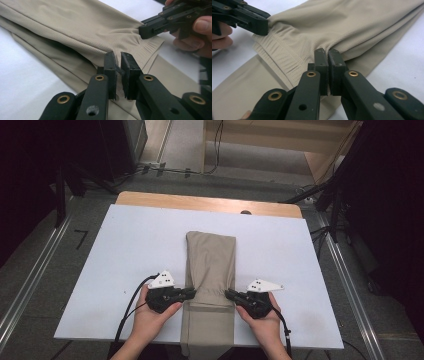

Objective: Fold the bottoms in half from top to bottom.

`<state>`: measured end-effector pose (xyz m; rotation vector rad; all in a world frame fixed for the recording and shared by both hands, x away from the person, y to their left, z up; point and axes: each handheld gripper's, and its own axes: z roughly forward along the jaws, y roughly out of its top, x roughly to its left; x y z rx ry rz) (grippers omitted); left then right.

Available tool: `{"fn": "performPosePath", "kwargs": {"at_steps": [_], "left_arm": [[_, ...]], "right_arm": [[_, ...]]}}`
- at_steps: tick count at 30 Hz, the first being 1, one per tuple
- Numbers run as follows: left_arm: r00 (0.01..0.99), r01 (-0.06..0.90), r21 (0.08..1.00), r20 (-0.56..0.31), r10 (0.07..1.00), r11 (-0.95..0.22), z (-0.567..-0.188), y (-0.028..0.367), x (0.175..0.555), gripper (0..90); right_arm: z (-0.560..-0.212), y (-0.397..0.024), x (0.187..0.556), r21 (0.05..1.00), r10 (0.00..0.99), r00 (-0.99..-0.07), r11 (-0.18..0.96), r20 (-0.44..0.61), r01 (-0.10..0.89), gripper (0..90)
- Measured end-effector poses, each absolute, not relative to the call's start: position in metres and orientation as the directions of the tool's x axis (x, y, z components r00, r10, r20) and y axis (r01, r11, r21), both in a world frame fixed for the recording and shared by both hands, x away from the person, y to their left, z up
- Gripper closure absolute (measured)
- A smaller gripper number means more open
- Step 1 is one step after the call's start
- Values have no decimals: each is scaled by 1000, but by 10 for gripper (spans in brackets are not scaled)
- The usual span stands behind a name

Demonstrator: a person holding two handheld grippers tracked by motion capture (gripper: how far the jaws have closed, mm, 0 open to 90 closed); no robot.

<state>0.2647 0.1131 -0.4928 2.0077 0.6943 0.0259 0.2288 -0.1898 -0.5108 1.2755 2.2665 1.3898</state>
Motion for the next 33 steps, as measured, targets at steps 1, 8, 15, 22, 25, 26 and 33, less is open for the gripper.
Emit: {"fn": "performPosePath", "kwargs": {"at_steps": [1, 8, 15, 22, 25, 26, 33], "left_arm": [[840, 458, 810, -260, 477, -366, -492, 113, 262, 843], [850, 456, 809, -274, 450, -370, -490, 117, 244, 844], [854, 465, 800, -293, 429, -379, -490, 121, 225, 842], [856, 476, 786, -311, 413, -394, -493, 123, 206, 842], [860, 472, 779, -305, 409, -413, -494, 122, 199, 841], [861, 471, 778, -304, 408, -416, -494, 121, 196, 842], [869, 468, 765, -307, 388, -443, -496, 122, 183, 840]], "right_arm": [[-509, -190, 226, 805, 747, -614, 188, 255, 563, 857], [-508, -190, 204, 810, 739, -625, 193, 252, 554, 857], [-502, -189, 184, 812, 723, -643, 202, 253, 547, 857], [-504, -187, 162, 809, 720, -650, 219, 243, 545, 857], [-507, -185, 151, 810, 728, -648, 233, 221, 538, 857], [-508, -185, 148, 809, 730, -649, 239, 215, 537, 857], [-509, -185, 126, 812, 730, -649, 235, 216, 534, 856]]}}
